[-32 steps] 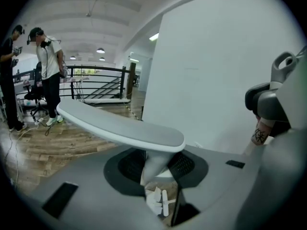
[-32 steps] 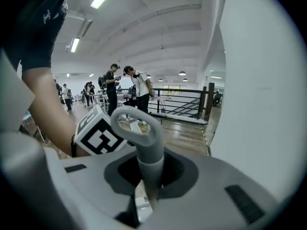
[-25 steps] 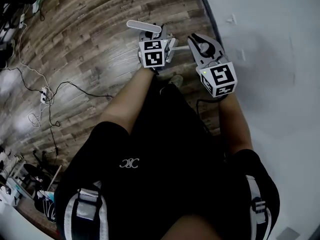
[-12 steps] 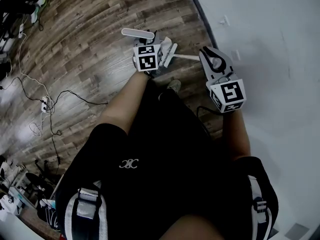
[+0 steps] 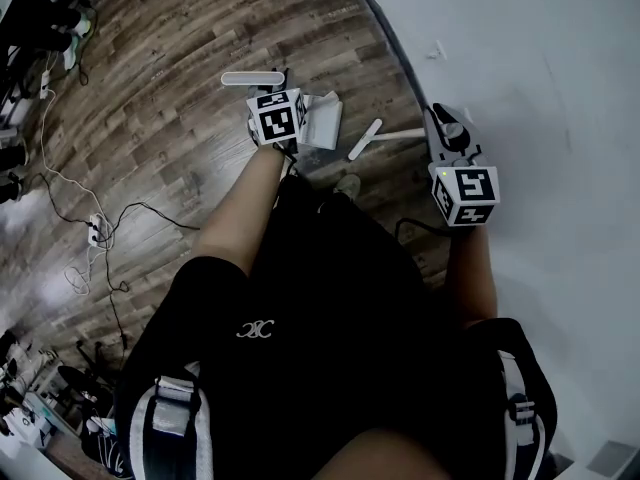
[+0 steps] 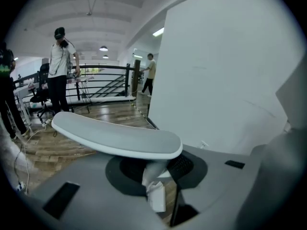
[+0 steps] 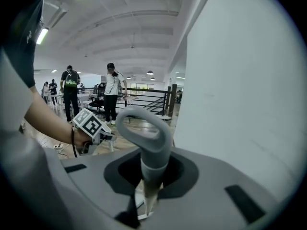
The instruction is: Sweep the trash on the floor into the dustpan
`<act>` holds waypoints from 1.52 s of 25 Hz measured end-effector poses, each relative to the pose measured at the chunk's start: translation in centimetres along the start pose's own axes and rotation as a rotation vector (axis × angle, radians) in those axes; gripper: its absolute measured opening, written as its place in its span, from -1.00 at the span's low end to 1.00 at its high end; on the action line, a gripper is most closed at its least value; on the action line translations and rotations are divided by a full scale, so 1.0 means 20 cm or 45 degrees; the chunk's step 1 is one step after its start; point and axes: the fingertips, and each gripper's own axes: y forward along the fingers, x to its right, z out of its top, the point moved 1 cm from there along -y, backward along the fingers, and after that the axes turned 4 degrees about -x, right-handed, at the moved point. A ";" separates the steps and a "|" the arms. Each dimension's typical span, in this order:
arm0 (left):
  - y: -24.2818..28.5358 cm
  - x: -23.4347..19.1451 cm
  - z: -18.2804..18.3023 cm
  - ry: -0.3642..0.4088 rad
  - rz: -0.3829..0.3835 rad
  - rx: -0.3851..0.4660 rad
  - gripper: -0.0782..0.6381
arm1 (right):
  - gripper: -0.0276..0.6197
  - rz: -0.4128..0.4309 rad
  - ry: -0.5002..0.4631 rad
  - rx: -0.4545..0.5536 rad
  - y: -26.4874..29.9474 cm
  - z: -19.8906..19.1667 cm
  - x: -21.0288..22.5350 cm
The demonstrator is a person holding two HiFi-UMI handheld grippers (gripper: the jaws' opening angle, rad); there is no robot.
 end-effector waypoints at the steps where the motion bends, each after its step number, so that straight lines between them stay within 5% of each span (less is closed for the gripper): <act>1: -0.01 0.01 0.03 0.014 -0.001 0.002 -0.50 | -0.74 -0.026 0.014 -0.001 -0.02 0.00 0.03; 9: -0.26 0.11 0.33 0.132 0.022 0.026 -0.50 | -0.74 -0.217 0.138 0.068 -0.19 0.02 0.17; 16: -0.54 0.28 0.61 0.339 -0.031 0.153 -0.52 | -0.74 -0.387 0.255 0.117 -0.29 0.05 0.33; 26: -0.74 0.56 0.75 0.519 -0.159 0.225 -0.52 | -0.74 -0.383 0.262 0.151 -0.30 0.07 0.35; 38: -0.78 0.67 0.69 0.474 -0.268 0.157 -0.52 | -0.74 -0.362 0.256 0.115 -0.35 0.01 0.30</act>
